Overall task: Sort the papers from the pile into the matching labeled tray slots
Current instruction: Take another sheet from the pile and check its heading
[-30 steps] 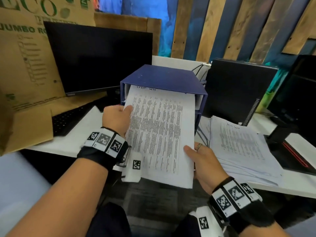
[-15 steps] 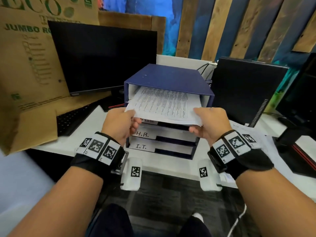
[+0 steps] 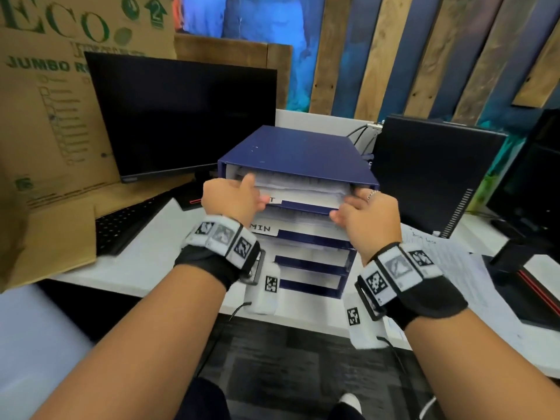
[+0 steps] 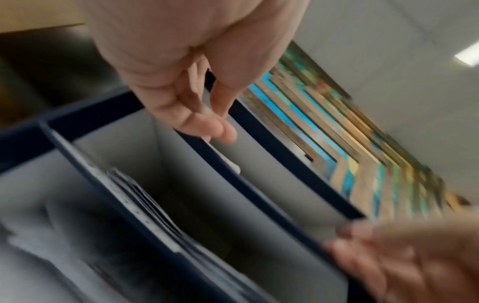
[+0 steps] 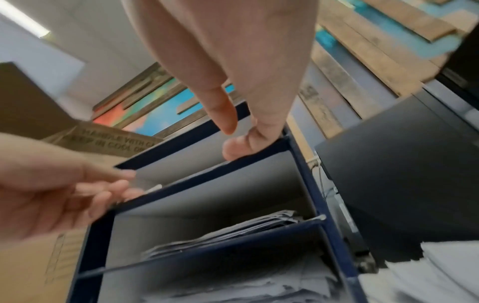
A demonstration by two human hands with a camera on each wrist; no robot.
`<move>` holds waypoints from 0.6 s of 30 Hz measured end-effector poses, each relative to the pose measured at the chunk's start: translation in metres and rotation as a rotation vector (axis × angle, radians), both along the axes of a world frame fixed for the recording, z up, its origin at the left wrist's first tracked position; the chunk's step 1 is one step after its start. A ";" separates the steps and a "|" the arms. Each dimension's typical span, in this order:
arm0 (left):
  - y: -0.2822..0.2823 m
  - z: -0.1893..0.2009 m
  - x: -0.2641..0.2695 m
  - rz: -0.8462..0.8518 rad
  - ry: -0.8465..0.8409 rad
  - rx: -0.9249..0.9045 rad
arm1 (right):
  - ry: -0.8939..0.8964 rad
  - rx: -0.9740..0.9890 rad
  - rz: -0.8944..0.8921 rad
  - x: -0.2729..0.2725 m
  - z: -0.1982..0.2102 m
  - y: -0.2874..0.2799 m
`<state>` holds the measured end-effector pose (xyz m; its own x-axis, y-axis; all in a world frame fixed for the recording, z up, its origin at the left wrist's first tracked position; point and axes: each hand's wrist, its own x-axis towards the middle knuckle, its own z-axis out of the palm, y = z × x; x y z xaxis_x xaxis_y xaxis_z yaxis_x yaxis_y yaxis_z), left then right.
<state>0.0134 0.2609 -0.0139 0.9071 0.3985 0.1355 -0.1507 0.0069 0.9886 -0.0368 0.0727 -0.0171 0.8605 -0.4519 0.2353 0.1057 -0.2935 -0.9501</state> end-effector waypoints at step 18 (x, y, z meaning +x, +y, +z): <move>-0.026 -0.001 0.018 -0.113 -0.075 1.487 | 0.152 -1.231 0.078 0.019 -0.005 0.013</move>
